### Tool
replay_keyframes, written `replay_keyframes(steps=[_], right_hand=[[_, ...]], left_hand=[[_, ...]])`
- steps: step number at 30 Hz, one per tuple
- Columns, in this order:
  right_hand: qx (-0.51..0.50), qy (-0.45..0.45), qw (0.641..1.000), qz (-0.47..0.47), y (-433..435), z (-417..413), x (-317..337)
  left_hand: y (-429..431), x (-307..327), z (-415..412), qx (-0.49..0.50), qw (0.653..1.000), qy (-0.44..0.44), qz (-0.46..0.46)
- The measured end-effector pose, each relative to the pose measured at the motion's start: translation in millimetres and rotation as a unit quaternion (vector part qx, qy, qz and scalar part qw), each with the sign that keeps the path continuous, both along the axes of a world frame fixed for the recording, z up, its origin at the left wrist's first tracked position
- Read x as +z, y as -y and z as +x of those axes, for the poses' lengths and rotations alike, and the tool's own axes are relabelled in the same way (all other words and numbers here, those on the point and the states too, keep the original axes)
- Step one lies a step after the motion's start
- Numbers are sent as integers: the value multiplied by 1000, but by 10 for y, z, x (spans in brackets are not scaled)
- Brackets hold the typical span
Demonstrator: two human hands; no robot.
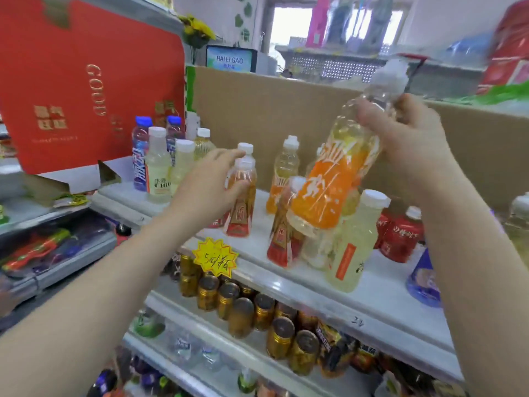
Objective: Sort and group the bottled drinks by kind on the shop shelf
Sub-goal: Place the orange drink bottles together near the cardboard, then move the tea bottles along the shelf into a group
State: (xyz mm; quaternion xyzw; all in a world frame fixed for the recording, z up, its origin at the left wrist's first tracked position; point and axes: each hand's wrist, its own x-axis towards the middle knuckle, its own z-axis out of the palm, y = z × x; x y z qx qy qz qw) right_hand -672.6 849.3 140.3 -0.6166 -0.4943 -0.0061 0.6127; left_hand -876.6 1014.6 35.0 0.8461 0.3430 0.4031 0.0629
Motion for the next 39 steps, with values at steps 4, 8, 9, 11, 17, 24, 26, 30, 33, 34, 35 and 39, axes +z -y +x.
replay_keyframes(steps=[4,8,9,11,17,24,26,30,33,34,35,39], right_hand=[[-23,-30,997,71,-582,164,300],[-58,-9,997,46,-1058,212,226],[-64,1,998,26,-1165,228,168],[-78,31,996,-36,-1344,258,34],[-52,76,956,-277,-1596,254,-322],[-68,47,932,-352,-1720,316,-445],[-88,37,937,-335,-1762,326,-501],[-98,35,935,-339,-1788,347,-538],[-103,59,919,-375,-1693,254,-448],[-114,64,920,-368,-1623,202,-421],[-131,60,928,-345,-1532,144,-411],[-191,69,951,-233,-1119,-185,-662]], left_hand=[[-482,92,234,17,999,-43,15],[-754,-58,321,10,997,-69,30],[-791,-97,329,5,997,-69,39],[-849,-160,326,-3,997,-59,56],[-1004,-278,301,-26,995,-19,98],[-1105,-382,315,-75,993,40,81],[-1125,-393,315,-89,992,52,76],[-1156,-418,308,-115,988,69,75],[-1174,-422,310,-125,986,75,75],[-1177,-421,310,-127,986,77,73],[-1181,-423,308,-130,986,79,70],[-1196,-447,296,-139,984,89,68]])
